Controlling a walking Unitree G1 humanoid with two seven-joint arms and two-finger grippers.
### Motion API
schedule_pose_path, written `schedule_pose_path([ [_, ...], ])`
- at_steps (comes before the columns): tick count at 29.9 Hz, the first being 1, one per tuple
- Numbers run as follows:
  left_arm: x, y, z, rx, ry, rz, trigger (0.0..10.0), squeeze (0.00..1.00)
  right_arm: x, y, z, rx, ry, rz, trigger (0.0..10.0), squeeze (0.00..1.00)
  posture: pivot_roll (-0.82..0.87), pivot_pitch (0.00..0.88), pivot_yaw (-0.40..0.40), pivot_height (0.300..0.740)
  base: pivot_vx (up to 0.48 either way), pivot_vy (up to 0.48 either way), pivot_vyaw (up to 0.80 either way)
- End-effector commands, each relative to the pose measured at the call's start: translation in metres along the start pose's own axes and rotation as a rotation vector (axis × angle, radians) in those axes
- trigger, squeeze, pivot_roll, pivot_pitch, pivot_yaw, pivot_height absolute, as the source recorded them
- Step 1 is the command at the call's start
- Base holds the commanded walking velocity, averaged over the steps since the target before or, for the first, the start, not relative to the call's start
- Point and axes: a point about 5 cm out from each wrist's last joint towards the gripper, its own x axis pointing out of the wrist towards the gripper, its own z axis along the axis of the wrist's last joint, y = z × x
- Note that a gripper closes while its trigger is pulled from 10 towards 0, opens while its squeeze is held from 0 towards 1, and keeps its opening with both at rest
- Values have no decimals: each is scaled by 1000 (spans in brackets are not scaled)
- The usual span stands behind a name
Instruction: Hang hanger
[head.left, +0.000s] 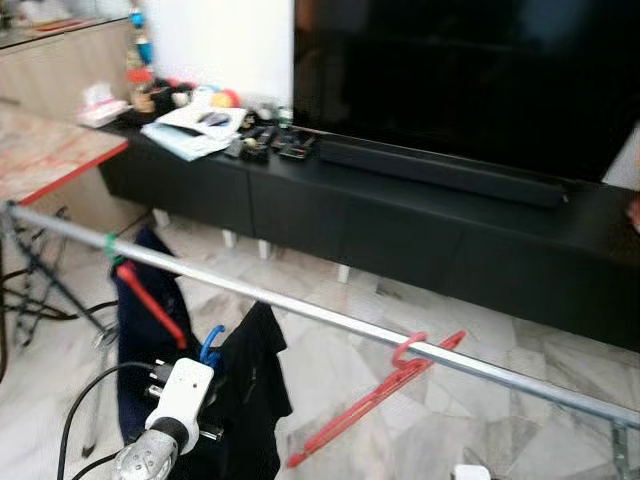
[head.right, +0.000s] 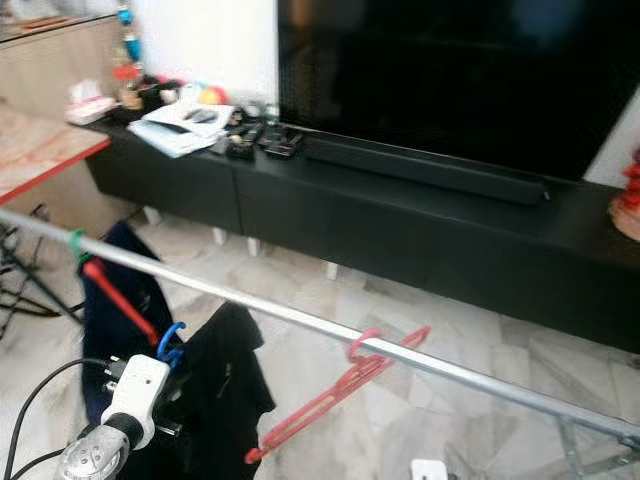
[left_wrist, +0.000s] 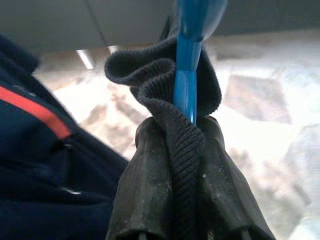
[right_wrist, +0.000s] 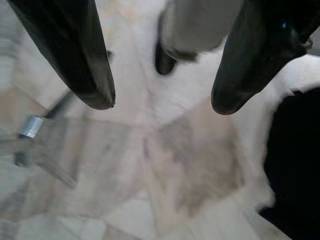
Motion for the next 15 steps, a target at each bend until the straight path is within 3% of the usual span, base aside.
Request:
schedule_pose_path([
  [1, -6, 7, 0, 12, -17, 10, 10000, 0, 1, 5, 3, -1, -8, 9, 10000, 0, 36, 24, -13, 740, 0, 0, 0],
  [4, -6, 4, 1, 12, -29, -19, 10000, 0, 1, 5, 4, -2, -8, 11, 10000, 0, 36, 24, -13, 740, 0, 0, 0],
  [9, -9, -11, 7, 82, -39, -233, 10000, 0, 1, 1, 4, -10, -8, 8, 10000, 0, 37, 26, -14, 740, 0, 0, 0],
  [15, 0, -9, 21, 148, -69, -282, 10000, 0, 1, 0, 7, -16, -10, 8, 10000, 0, 39, 25, -15, 740, 0, 0, 0],
])
